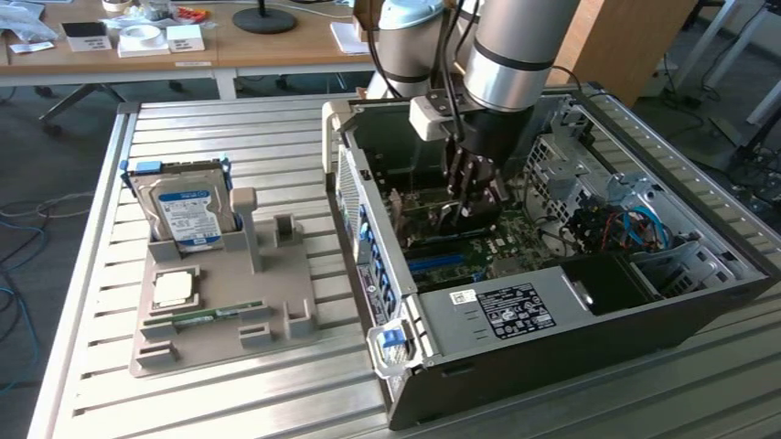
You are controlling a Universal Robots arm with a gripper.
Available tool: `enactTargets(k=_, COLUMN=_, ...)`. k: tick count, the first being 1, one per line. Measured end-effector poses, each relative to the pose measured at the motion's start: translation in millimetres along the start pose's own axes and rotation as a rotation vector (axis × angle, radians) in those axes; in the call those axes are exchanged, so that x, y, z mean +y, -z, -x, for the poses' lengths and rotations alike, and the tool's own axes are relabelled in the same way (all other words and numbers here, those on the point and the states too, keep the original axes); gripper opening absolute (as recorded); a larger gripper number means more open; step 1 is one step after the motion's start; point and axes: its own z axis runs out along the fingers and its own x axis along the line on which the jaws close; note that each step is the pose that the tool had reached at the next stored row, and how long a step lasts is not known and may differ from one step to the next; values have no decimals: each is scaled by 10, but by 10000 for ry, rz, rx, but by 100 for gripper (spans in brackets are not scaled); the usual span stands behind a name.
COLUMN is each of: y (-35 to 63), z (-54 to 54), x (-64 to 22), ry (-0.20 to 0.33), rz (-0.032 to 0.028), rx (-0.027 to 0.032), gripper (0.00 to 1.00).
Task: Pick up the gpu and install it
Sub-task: 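Insert the gpu into the slot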
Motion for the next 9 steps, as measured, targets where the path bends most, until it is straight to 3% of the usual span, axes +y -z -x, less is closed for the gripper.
enactTargets(k=9, y=-36, z=0, x=2, ry=-34, rz=0, rx=0, gripper=27)
